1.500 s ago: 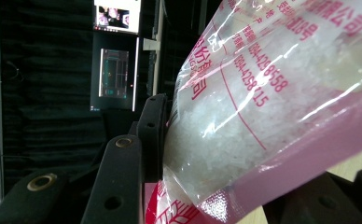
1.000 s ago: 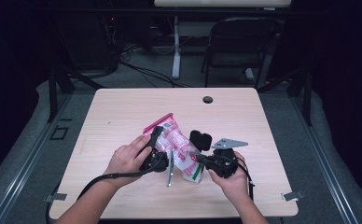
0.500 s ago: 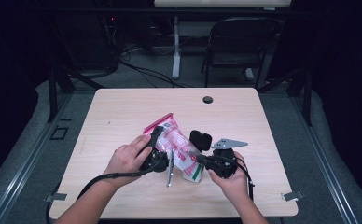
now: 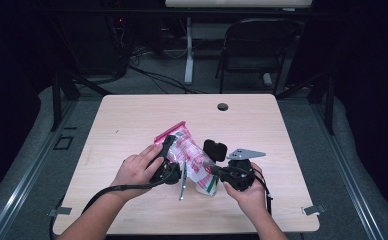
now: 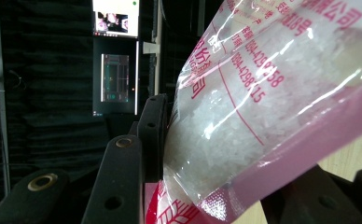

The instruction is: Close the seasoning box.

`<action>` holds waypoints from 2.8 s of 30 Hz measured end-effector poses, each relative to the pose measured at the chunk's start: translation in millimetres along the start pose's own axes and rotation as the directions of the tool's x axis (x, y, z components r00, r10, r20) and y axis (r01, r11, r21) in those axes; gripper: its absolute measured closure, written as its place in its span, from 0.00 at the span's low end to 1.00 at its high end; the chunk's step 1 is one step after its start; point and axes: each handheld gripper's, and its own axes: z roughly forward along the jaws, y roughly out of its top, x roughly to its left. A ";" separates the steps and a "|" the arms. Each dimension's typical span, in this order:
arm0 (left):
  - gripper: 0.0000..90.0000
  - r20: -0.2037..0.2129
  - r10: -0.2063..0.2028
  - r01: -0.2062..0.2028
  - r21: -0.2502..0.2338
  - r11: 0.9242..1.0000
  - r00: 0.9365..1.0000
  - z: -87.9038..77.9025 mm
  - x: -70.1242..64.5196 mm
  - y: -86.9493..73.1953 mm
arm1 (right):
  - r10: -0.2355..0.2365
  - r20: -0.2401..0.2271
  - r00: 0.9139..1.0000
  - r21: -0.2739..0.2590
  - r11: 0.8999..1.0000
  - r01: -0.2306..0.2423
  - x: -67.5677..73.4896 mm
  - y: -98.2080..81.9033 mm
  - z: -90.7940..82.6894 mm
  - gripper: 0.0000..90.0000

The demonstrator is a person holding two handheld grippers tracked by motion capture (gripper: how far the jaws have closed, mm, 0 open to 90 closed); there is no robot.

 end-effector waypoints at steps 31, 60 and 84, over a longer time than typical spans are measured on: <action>0.71 -0.015 0.024 -0.024 -0.008 1.000 1.000 -0.5 3.4 3.4 | 0.001 -0.006 1.000 0.008 1.000 -0.001 -0.4 0.9 -0.5 1.00; 0.72 -0.025 0.047 -0.048 -0.016 0.999 0.999 -2.4 0.8 5.9 | -0.002 0.003 1.000 0.018 1.000 0.002 -1.1 -1.2 0.9 1.00; 0.74 -0.051 0.074 -0.075 -0.031 0.997 0.996 -9.5 1.8 8.8 | -0.001 0.004 1.000 0.016 1.000 0.001 0.7 -2.2 1.3 1.00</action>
